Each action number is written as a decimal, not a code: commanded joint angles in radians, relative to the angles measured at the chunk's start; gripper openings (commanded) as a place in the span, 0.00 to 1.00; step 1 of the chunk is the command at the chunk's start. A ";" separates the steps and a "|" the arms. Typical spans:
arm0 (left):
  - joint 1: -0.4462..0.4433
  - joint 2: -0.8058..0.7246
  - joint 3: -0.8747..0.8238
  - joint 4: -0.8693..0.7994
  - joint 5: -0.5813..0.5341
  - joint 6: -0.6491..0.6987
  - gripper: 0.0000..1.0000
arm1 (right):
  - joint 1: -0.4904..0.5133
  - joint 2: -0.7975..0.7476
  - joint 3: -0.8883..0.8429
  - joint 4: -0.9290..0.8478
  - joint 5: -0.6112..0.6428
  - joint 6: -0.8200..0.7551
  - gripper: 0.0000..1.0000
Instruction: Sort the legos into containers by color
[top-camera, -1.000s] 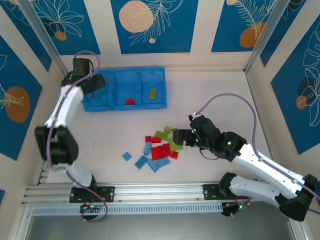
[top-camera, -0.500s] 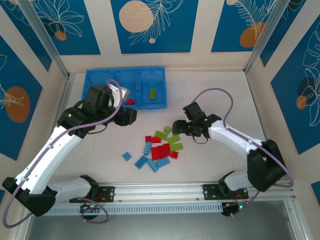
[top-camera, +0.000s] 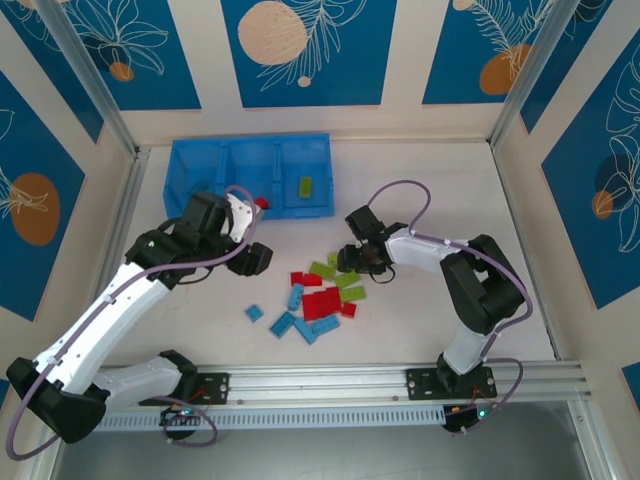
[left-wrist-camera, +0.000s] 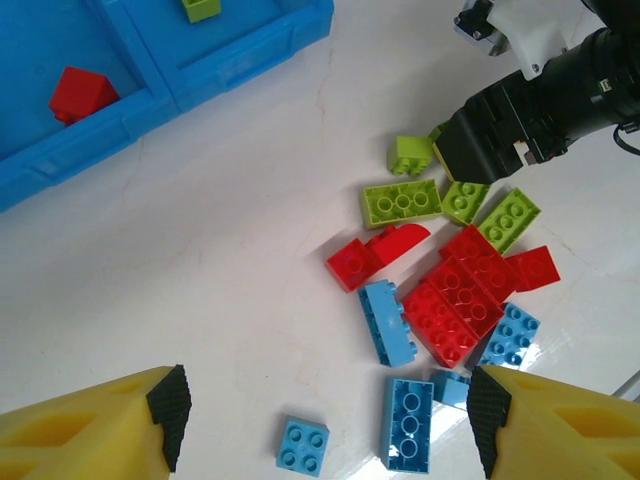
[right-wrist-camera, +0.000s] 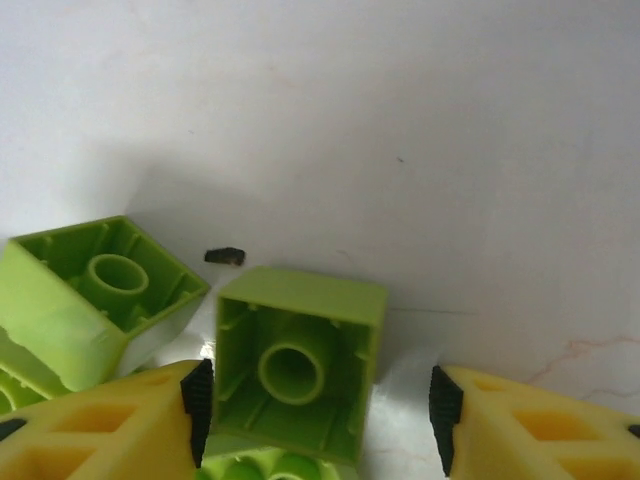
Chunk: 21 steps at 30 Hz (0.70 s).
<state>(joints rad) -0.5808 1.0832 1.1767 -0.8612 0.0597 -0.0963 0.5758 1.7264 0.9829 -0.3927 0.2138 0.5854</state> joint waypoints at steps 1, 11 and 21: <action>-0.002 0.004 -0.002 -0.001 -0.029 0.027 0.75 | 0.024 0.059 0.047 0.021 0.059 -0.032 0.54; -0.002 -0.017 -0.027 0.021 -0.001 0.057 0.73 | 0.124 -0.115 0.069 -0.057 0.258 -0.004 0.33; 0.010 -0.101 -0.060 0.065 -0.034 0.070 0.73 | 0.202 -0.081 0.387 -0.002 0.316 -0.106 0.34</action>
<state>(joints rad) -0.5781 1.0042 1.1324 -0.8219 0.0502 -0.0483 0.8165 1.5322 1.2766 -0.4438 0.5091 0.5316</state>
